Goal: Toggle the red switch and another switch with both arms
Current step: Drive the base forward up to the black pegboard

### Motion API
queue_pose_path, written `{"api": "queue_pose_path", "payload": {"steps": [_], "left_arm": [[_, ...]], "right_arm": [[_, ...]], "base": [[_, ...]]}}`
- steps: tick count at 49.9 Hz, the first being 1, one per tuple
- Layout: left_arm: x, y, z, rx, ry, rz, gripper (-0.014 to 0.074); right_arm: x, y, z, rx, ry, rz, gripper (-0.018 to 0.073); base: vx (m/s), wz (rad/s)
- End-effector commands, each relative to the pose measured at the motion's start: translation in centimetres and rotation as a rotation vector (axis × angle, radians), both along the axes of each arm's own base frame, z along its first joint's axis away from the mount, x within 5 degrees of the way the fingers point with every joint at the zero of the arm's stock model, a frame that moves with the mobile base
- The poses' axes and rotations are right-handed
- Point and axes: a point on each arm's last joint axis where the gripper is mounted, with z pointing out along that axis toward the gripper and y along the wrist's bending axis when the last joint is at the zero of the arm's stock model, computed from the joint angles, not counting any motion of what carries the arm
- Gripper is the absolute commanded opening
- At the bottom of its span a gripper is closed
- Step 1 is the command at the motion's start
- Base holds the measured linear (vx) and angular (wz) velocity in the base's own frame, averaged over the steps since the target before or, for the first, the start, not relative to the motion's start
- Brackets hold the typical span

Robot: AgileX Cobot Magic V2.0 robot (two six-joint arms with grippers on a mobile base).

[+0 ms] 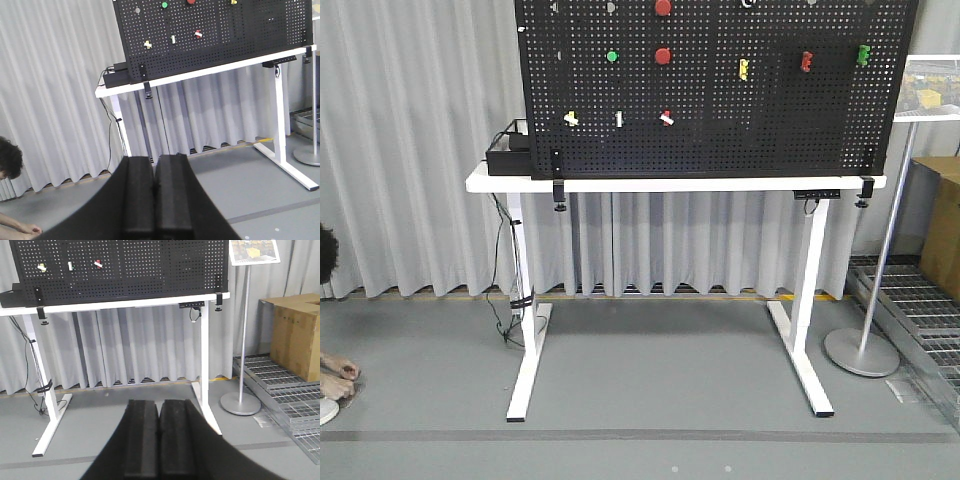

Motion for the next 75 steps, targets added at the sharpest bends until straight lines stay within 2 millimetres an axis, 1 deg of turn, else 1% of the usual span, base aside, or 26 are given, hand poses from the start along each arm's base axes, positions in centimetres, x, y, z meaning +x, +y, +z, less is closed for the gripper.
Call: {"api": "queue_pose_path", "payload": {"steps": [1, 47, 75], "left_arm": [[0.09, 0.00, -0.06, -0.018, -0.044, -0.001, -0.0006], [0.09, 0.00, -0.06, -0.018, -0.044, -0.001, -0.0006], [0.09, 0.00, -0.06, -0.018, -0.044, -0.001, -0.0006]], "right_arm": [[-0.07, 0.00, 0.62, -0.016, -0.086, -0.003, -0.0006], [-0.07, 0.00, 0.62, -0.016, -0.086, -0.003, -0.0006], [-0.07, 0.00, 0.62, -0.016, -0.086, -0.003, -0.0006]], "base": [[0.00, 0.00], [0.01, 0.00], [0.23, 0.01]]}}
